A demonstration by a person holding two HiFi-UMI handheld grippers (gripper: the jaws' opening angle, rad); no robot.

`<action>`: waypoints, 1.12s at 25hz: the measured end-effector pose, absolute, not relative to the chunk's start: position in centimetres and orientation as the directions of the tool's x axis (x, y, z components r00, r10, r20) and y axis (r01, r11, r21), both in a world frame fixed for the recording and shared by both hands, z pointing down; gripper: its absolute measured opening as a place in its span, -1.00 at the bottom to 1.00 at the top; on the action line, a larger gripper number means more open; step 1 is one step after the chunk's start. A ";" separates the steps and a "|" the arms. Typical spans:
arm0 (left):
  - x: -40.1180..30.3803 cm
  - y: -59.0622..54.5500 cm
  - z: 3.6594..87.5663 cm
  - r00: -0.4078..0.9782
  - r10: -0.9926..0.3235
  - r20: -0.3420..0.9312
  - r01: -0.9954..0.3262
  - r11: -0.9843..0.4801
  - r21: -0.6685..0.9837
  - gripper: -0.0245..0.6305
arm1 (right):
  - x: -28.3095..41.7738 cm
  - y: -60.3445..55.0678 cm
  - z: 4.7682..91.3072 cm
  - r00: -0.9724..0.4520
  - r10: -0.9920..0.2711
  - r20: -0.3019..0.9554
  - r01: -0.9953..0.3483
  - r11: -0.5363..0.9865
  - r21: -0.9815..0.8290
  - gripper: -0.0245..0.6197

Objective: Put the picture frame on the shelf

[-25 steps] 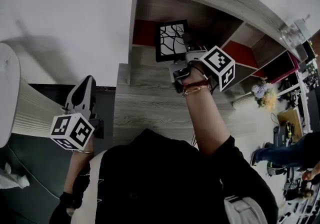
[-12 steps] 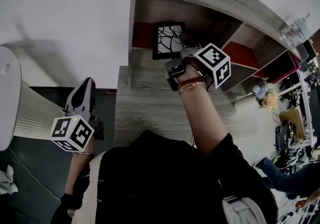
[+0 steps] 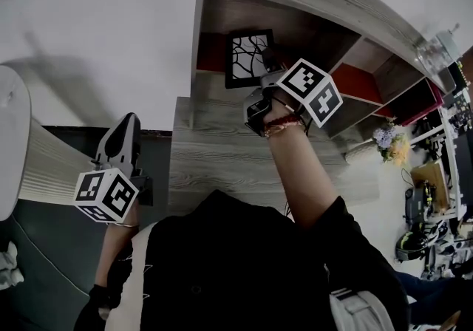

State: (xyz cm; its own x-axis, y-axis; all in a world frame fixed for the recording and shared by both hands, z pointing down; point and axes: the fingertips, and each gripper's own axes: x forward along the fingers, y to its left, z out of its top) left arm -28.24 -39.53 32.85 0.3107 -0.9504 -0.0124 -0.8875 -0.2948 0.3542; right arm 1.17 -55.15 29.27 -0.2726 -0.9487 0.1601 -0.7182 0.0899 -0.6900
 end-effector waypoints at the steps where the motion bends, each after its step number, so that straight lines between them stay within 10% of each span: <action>1: -28.2 -39.5 32.8 0.311 -0.950 -0.013 -0.887 -0.296 0.354 -0.89 | 1.2 -55.1 29.4 -0.270 -0.949 0.163 -0.722 0.087 -0.686 -0.65; 28: -27.6 -39.1 32.7 0.326 -0.945 -0.011 -0.883 -0.308 0.353 -0.89 | 1.3 -55.4 31.0 -0.248 -0.934 0.256 -0.881 0.108 -0.460 -0.57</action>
State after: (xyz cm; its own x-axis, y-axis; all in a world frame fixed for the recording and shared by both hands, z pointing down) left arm -27.62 -39.09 32.66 0.3257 -0.9454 -0.0108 -0.8832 -0.3083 0.3533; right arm 1.30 -55.39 30.99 -0.2481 -0.9344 0.2556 -0.8814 0.1083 -0.4598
